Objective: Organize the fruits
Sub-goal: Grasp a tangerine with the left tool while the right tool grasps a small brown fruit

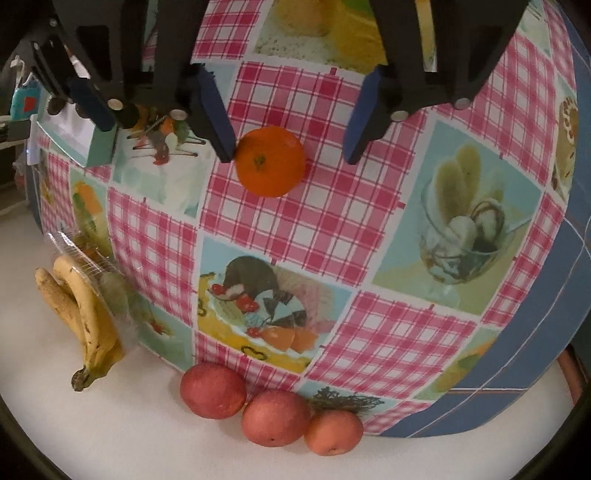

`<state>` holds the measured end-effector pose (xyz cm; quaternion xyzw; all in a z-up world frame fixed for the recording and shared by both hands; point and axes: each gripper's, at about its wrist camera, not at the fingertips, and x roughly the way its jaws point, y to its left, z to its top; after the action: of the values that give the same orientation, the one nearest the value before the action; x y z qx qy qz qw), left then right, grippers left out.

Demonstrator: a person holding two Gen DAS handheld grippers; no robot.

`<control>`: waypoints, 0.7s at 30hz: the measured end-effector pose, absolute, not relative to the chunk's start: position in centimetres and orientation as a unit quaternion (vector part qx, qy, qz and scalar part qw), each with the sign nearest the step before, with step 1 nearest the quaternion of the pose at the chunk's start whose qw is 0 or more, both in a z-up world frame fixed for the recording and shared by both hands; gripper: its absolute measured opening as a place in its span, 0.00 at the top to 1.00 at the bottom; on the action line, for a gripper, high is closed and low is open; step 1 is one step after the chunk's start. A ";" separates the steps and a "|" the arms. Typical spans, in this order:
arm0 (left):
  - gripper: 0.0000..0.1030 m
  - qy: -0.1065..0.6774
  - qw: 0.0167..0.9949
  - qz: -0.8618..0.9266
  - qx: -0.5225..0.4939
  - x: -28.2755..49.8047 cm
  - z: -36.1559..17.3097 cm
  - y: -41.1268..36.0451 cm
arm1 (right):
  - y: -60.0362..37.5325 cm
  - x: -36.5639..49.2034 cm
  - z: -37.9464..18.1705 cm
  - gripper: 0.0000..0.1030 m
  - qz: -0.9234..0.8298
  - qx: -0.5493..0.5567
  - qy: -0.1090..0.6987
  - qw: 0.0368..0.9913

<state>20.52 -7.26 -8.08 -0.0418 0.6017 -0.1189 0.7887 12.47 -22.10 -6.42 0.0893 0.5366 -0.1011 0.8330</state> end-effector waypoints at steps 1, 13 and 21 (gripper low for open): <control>0.50 0.601 0.789 -0.124 -0.045 20.5 -8.0 -7.4 | -22.1 12.5 -6.6 0.72 -0.102 0.087 0.539 0.832; 0.61 0.594 0.794 -0.122 -0.046 20.6 -7.4 -7.0 | -21.2 12.8 -7.4 0.82 -0.102 0.052 0.548 0.829; 0.61 0.581 0.804 -0.117 -0.054 20.4 -5.8 -5.8 | -21.3 12.5 -5.8 0.89 -0.088 0.067 0.532 0.840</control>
<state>20.37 -5.75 -5.77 -0.0541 0.5809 -0.1174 0.8037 12.50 -21.32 -5.80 0.0669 0.5318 -0.0876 0.8396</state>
